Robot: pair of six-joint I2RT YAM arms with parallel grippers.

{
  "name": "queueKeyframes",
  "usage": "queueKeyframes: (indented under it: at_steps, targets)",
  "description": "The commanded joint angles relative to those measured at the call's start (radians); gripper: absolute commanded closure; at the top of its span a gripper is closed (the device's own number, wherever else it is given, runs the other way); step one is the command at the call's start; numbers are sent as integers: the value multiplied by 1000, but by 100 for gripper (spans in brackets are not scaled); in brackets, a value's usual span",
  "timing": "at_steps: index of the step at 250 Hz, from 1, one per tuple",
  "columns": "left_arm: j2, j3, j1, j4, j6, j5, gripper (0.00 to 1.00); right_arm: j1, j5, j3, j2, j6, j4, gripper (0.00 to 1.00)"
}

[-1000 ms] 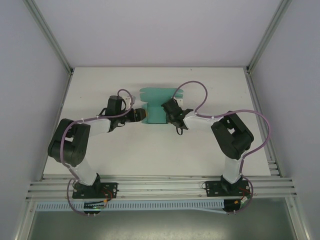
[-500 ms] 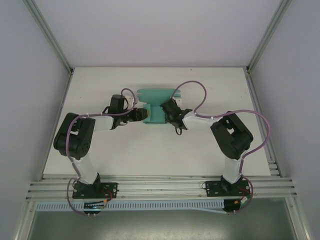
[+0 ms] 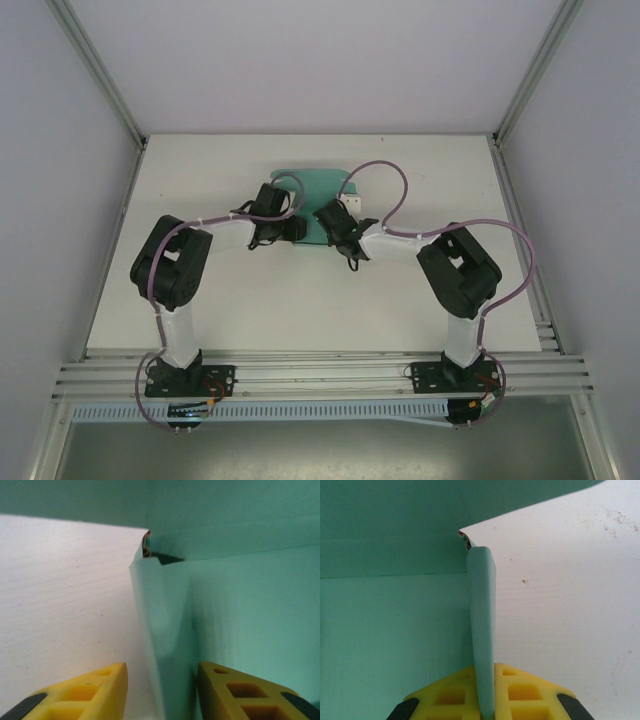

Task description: Assemble paper box

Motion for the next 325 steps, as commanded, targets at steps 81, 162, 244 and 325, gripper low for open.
queueKeyframes:
  at_steps: [81, 162, 244, 325]
  targets:
    - [44, 88, -17, -227, -59, -447, 100, 28, 49, -43, -21, -8, 60, 100]
    - [110, 206, -28, -476, -232, -774, 100, 54, 156, -53, -24, 27, 46, 100]
    - [-3, 50, -29, -122, -12, -400, 58, 53, 157, -89, -49, -2, 85, 100]
    - [-139, 15, -29, -109, 10, -272, 38, 55, 144, -93, -47, -14, 96, 100]
